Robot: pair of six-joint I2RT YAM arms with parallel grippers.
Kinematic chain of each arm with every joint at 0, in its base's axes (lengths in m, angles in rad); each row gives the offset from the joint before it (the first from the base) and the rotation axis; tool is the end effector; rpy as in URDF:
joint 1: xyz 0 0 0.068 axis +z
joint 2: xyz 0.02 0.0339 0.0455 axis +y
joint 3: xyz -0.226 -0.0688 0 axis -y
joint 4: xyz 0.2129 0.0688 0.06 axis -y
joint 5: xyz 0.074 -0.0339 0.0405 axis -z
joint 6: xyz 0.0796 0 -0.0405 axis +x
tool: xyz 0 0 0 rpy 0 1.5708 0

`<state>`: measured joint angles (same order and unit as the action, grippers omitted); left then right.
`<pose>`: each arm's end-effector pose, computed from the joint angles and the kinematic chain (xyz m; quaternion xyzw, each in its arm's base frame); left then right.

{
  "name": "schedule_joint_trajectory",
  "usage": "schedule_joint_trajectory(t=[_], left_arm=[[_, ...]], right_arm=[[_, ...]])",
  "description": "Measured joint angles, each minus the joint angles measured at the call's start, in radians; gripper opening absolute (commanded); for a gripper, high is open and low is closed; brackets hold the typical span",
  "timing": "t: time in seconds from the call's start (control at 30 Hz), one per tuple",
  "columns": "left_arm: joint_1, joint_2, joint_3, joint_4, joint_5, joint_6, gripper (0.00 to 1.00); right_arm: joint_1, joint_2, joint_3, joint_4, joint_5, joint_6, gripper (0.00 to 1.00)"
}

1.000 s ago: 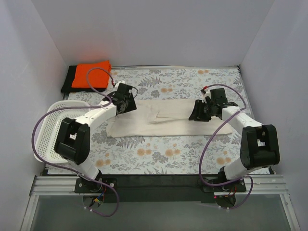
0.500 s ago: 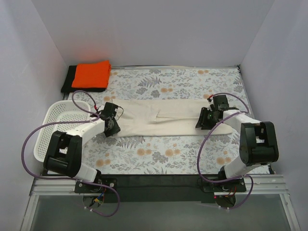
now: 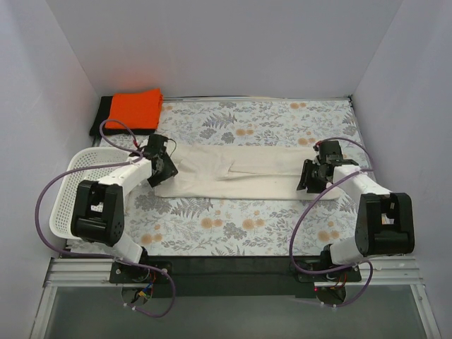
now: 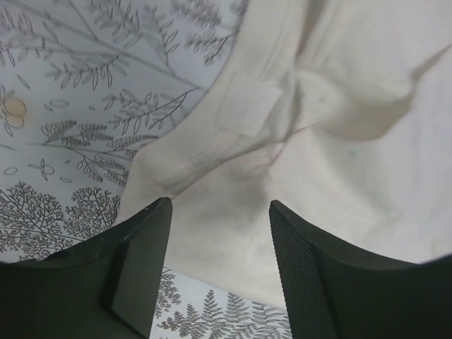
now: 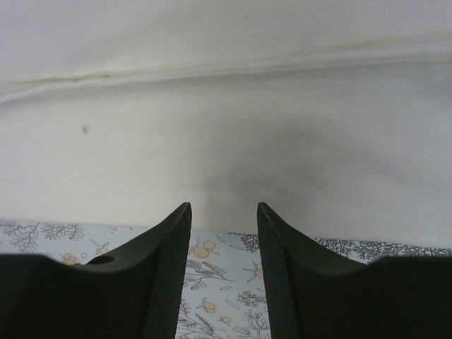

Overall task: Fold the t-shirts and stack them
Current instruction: Fold the tshirt

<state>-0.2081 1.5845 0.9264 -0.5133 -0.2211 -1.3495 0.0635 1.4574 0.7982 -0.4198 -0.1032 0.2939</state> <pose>0.2846 -0.0423 0.1170 -0.5447 0.8079 -0.0615 0.2163 0.2707 0.0254 0.1201 0.0989 0.9637 0.0924 0.2303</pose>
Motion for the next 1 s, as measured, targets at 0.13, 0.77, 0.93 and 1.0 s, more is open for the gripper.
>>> schedule_joint_trajectory(t=[0.13,0.77,0.93,1.0], left_arm=[[-0.038,-0.007,0.116,-0.016,-0.043,0.015,0.59],[-0.185,0.303,0.329,-0.017,-0.094,0.037,0.38],[-0.185,0.39,0.412,-0.01,-0.114,0.061,0.38],[-0.187,0.425,0.454,-0.009,-0.124,0.077,0.39]], right_arm=[[0.055,-0.032,0.059,-0.037,0.023,-0.037,0.43],[0.24,0.144,0.128,-0.096,0.154,-0.074,0.43],[0.26,0.153,0.126,-0.094,0.172,-0.082,0.43],[0.268,0.151,0.122,-0.093,0.176,-0.085,0.43]])
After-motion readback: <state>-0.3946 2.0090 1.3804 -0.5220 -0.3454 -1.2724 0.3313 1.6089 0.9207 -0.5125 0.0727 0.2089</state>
